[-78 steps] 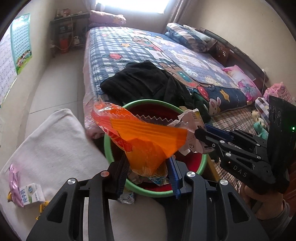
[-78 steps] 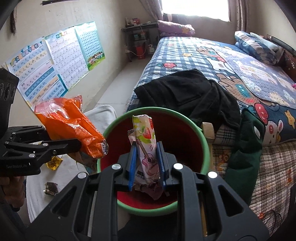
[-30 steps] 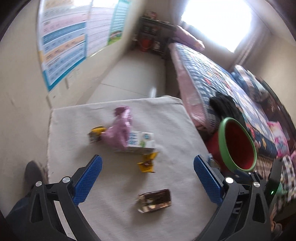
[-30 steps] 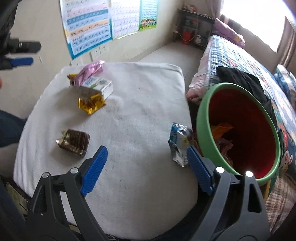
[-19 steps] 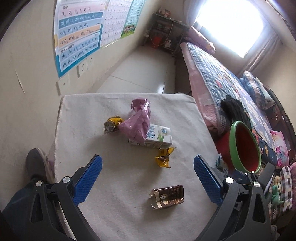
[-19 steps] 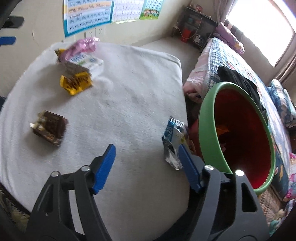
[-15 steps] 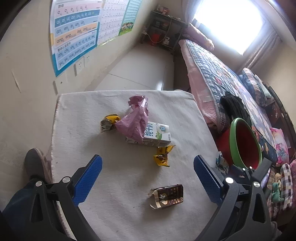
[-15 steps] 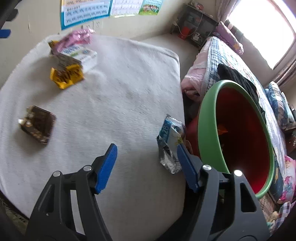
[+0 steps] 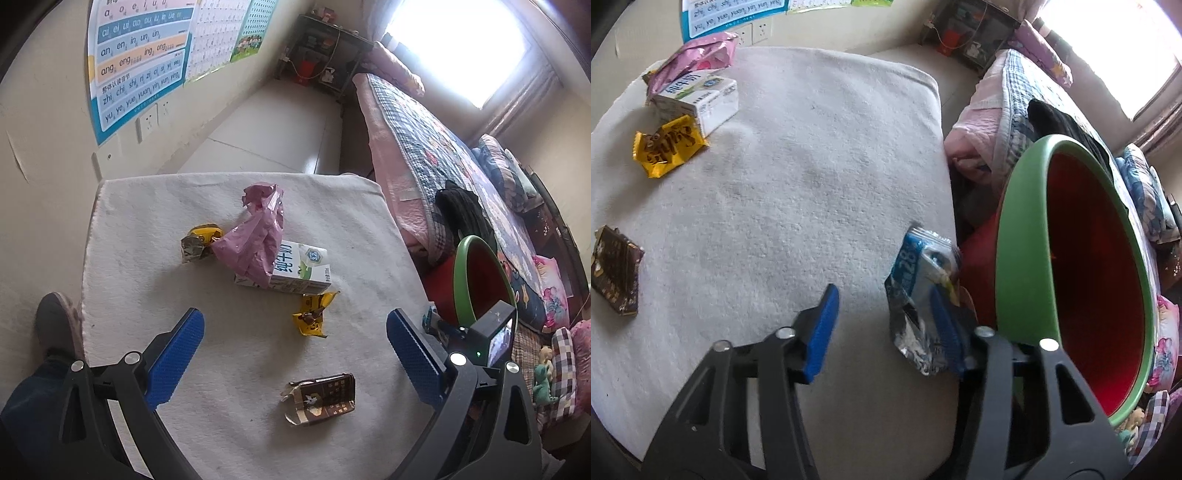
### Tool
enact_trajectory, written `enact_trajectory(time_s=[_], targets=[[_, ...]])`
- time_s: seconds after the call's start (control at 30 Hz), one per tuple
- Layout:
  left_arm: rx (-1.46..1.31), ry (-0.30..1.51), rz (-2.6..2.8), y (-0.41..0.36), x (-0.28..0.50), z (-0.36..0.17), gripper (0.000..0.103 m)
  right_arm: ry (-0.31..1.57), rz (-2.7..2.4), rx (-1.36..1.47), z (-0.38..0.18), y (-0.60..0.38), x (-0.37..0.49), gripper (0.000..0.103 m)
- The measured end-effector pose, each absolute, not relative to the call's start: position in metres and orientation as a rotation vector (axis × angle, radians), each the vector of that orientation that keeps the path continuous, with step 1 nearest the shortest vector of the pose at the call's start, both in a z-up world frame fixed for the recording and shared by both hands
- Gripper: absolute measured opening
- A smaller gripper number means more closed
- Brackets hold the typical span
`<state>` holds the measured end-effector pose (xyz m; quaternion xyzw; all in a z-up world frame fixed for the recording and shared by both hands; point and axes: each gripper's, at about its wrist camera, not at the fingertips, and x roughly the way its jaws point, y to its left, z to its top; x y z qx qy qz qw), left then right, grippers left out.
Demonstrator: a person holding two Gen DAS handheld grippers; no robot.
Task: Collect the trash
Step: 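Grasp the blue-white wrapper beside the bucket with the right tool, then grasp the pink plastic bag with the left tool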
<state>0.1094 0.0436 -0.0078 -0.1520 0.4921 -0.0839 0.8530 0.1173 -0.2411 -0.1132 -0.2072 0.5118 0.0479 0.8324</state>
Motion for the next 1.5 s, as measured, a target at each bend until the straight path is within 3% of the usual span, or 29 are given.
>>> enact_trajectory(time_s=[0.07,0.17,0.3,0.8,1.27,1.5], targets=[[-0.32,1.037,-0.175,0.044,0.109,-0.008,0.095,1.094,0.094,-0.436,-0.116,-0.243,0.12,0.034],[-0.325,1.038,-0.169,0.046,0.109,-0.009,0.095,1.103,0.087,-0.437,-0.117,-0.245,0.123,0.01],[-0.324,1.036,-0.166,0.049,0.11,-0.008,0.095,1.093,0.091,-0.444,-0.113,-0.244,0.122,0.005],[-0.303,1.067,-0.15,0.066,0.116,0.0,0.095,1.011,0.155,-0.396,-0.071,-0.219,0.113,0.004],[-0.173,1.116,-0.174,0.042,0.191,-0.024,0.094,0.973,0.208,-0.333,-0.057,-0.207,0.124,0.004],[-0.11,1.173,-0.168,0.023,0.23,-0.066,0.075,0.985,0.234,-0.281,-0.062,-0.21,0.131,0.004]])
